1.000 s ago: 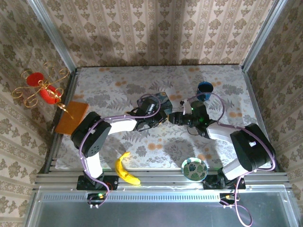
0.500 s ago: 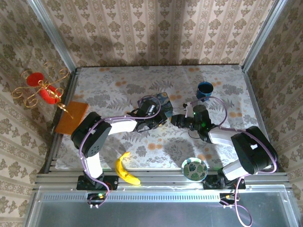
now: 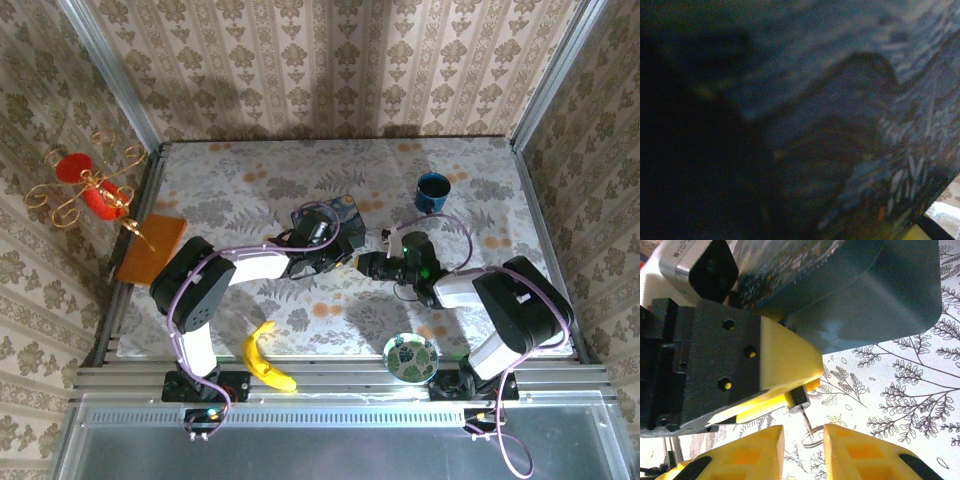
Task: Unlock the padlock with the key
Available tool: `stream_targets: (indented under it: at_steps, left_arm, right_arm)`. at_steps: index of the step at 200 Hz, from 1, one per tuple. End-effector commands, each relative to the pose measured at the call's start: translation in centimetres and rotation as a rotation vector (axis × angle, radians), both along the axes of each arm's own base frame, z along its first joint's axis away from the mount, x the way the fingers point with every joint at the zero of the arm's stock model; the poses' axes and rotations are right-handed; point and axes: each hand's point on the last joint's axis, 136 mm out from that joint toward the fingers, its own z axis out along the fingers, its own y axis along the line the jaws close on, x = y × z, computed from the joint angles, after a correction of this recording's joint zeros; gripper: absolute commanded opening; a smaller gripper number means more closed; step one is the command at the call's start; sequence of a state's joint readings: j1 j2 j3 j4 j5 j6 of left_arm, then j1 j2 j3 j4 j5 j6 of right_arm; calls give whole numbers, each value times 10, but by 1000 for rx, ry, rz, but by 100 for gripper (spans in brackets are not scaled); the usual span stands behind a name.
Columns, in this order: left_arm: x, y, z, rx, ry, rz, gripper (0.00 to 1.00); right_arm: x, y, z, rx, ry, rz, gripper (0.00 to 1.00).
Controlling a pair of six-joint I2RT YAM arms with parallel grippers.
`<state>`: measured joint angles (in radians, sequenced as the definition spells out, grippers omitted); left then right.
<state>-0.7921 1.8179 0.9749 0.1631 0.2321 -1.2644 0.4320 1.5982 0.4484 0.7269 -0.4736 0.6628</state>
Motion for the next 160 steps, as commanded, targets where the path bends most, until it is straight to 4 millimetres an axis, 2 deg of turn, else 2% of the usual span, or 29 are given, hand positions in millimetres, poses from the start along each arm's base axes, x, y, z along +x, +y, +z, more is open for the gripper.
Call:
stream_targets:
  at_steps: [1,160]
  left_arm:
    - [-10,-5,0,-32,45,-25,0]
    - [-6,-10,10,-57,28,-23,0]
  right_arm:
    - [3,3,2,15,-24,-8,27]
    - [-3,8,-10,-2,1,16,27]
